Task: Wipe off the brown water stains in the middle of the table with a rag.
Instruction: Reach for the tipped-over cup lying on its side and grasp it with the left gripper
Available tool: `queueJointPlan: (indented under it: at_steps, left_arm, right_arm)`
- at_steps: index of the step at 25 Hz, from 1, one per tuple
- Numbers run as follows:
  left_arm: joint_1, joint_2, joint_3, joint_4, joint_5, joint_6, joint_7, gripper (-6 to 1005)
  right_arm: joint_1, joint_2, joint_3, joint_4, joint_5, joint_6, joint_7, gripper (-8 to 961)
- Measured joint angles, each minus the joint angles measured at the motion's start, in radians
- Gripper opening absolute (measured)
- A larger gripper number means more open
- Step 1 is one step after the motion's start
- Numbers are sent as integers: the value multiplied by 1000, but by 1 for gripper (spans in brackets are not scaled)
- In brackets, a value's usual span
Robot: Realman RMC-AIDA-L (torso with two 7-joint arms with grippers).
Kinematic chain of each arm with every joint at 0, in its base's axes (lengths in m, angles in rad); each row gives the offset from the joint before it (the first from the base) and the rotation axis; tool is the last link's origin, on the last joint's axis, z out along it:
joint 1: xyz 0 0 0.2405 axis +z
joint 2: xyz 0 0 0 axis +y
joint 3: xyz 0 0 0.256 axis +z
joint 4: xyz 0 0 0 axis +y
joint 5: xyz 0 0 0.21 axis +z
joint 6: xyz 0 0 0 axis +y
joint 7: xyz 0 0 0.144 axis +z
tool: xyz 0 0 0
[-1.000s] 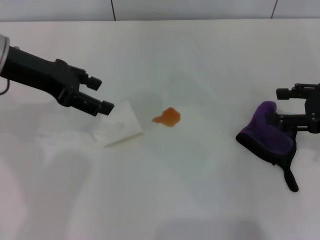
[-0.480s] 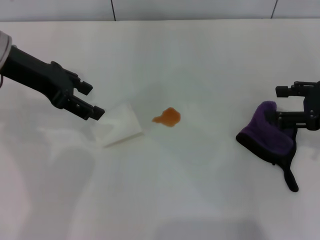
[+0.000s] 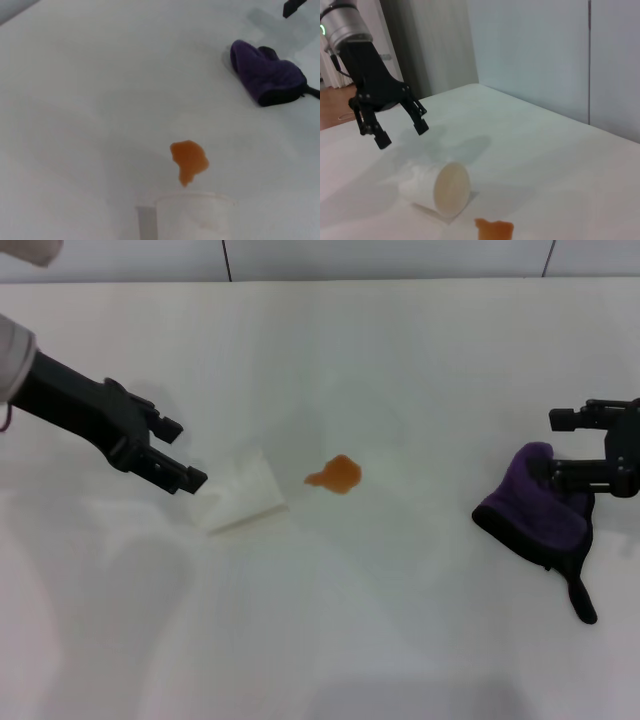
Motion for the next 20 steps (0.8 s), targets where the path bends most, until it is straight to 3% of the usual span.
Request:
queueJointPlan:
  at_steps: [7, 20]
  left_arm:
    - [-8, -6, 0, 70, 28, -63, -2, 874]
    - [-10, -11, 0, 75, 41, -113, -3, 875]
  right_arm:
    - [1, 0, 0, -1, 0, 0, 0, 741]
    - [0, 0, -2, 0, 0, 0, 0, 740]
